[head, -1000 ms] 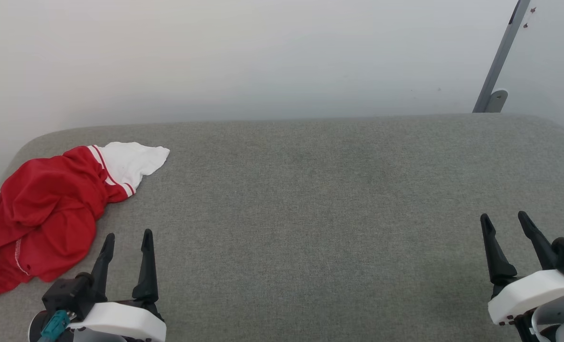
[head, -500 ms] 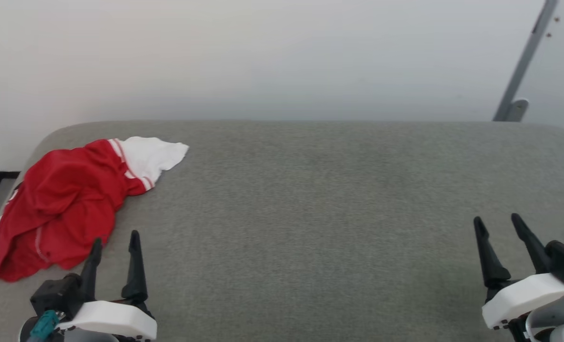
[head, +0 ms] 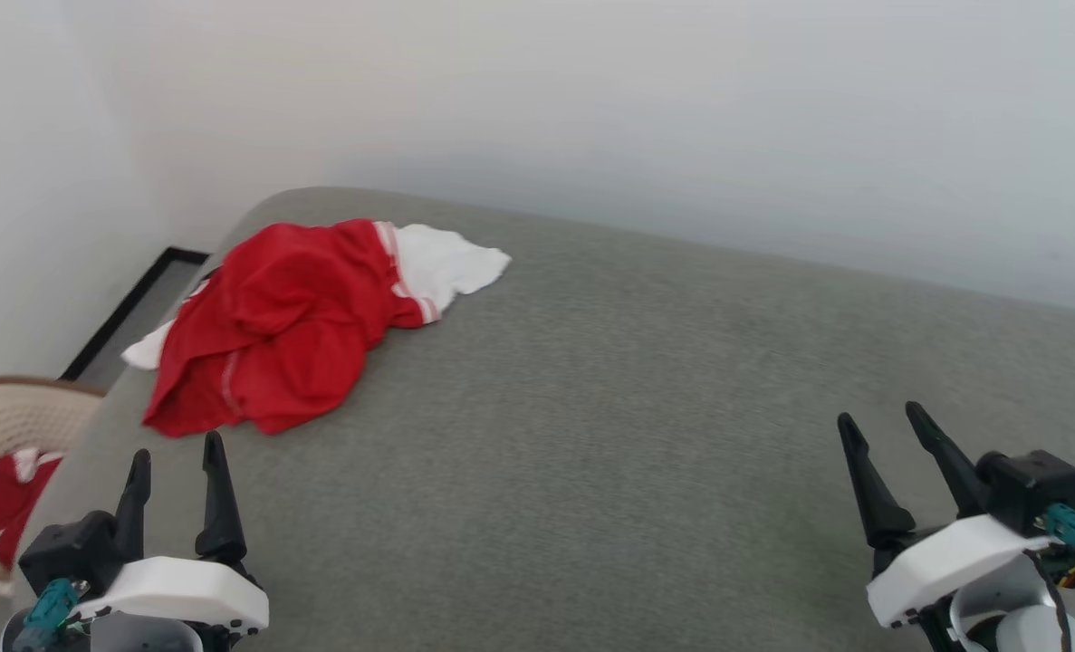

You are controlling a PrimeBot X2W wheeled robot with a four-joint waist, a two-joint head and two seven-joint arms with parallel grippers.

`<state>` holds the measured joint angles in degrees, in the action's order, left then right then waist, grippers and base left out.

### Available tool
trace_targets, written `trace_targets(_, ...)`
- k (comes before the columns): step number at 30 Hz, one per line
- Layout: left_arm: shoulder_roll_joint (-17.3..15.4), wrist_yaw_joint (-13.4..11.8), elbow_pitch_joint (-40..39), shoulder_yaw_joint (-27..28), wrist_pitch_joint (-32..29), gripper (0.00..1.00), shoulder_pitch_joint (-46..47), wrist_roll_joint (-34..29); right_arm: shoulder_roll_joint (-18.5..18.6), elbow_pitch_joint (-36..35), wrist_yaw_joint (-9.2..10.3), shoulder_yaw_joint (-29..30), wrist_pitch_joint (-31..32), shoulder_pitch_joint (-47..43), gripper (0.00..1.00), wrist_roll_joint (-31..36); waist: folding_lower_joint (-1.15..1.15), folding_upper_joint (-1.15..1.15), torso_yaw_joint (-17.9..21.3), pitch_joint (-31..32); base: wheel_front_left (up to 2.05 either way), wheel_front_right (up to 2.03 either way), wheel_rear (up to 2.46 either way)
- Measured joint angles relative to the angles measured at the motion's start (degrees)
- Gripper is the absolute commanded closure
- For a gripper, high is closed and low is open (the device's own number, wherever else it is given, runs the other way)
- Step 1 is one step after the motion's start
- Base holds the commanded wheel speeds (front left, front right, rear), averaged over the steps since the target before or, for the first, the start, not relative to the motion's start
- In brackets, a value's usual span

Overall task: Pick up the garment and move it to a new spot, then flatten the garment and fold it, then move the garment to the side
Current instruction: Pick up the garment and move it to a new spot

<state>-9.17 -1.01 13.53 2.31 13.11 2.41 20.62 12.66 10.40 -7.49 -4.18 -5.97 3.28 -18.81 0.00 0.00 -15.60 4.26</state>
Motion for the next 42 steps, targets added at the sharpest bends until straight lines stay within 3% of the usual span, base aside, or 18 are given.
trace_targets(9, -0.1, -0.6, -0.2, 0.0, 0.0, 0.0, 0.0, 0.3, 0.5, 0.3, -0.01, -3.1, 0.3, 1.7, 0.0, -0.7, 0.0, 0.0, -6.4, -0.1, 0.0, 0.0, 0.0)
trace_targets(19, 0.0, -0.7, 1.0, -0.4, 0.1, 0.0, 2.0, 1.0, 1.6, -0.4, -0.01, -2.9, 0.2, 1.9, 0.0, -0.8, 0.0, 0.0, -9.4, -1.4, 0.0, 0.0, 0.0)
trace_targets(28, -1.9, 1.7, 8.3, -1.4, 0.0, 0.0, 13.7, 1.5, 3.4, -4.4, -0.01, -1.2, 1.5, 2.6, 0.0, -0.5, 0.0, 0.0, -7.4, -5.0, 0.0, 0.0, 0.0)
trace_targets(42, -6.1, 5.0, 31.1, -1.8, 0.0, 0.0, 39.2, 2.3, 10.4, -14.7, -0.01, -0.4, 3.9, 8.1, 0.0, -1.6, 0.0, 0.0, 0.0, -17.4, 0.0, 0.0, 0.0)
